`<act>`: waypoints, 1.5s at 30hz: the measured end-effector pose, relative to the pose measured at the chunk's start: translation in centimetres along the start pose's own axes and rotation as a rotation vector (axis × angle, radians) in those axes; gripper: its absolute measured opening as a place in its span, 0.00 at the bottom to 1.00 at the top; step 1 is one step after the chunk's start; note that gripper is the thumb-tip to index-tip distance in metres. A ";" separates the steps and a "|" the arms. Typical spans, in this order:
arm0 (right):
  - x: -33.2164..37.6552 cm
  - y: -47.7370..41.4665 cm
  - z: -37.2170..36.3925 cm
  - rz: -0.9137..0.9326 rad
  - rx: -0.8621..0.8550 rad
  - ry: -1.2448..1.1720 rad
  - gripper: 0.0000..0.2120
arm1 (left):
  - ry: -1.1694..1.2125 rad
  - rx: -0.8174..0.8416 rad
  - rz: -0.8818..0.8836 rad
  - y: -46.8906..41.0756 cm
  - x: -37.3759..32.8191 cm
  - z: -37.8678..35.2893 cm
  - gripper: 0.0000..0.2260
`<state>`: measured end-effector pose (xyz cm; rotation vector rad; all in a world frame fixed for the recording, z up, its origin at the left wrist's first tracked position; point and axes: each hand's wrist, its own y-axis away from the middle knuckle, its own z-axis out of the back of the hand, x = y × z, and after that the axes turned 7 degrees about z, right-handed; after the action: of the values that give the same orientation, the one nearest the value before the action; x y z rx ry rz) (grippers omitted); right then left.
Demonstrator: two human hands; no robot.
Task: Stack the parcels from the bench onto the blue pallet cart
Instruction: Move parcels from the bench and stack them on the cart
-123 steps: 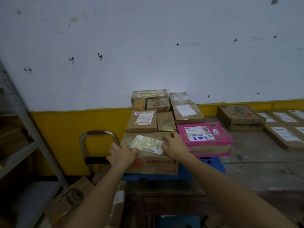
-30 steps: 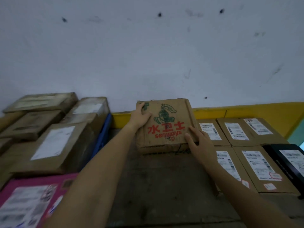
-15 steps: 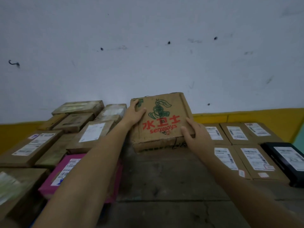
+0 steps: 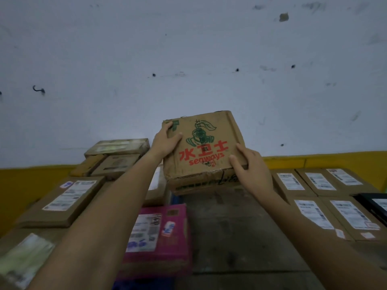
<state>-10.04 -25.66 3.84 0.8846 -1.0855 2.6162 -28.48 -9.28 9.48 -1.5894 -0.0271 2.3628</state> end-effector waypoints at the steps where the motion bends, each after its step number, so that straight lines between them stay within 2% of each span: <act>1: 1.1 -0.3 -0.9 0.000 -0.013 0.003 0.24 | -0.005 -0.004 -0.015 -0.4 0.4 1.3 0.26; 5: 5.7 -1.5 -5.1 -0.001 -0.043 -0.005 0.23 | 0.039 -0.045 -0.044 -2.6 2.1 7.0 0.25; 11: 12.2 -3.8 -11.0 -0.015 -0.046 -0.088 0.25 | 0.098 -0.020 -0.043 -5.7 3.8 15.1 0.22; 23: 19.7 -8.9 -24.4 0.022 0.165 -0.220 0.27 | 0.038 -0.100 0.152 -11.4 9.9 27.5 0.15; 28: 20.4 -9.7 -29.9 -0.014 0.247 -0.202 0.27 | -0.052 -0.071 0.172 -15.3 13.8 29.8 0.12; 33: 19.9 -10.7 -34.1 -0.098 0.291 -0.137 0.26 | -0.122 0.005 0.127 -20.3 17.3 29.8 0.18; 36: 20.1 -11.5 -35.2 -0.111 0.265 -0.074 0.25 | -0.315 0.058 0.142 -22.1 19.2 29.3 0.20; 45: 20.7 -12.5 -35.8 -0.162 0.285 -0.054 0.25 | -0.432 0.115 0.105 -24.9 19.6 29.1 0.21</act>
<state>-38.62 6.82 3.34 1.0562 -0.6284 2.6618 -56.02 23.76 7.51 -1.0285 0.1016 2.6908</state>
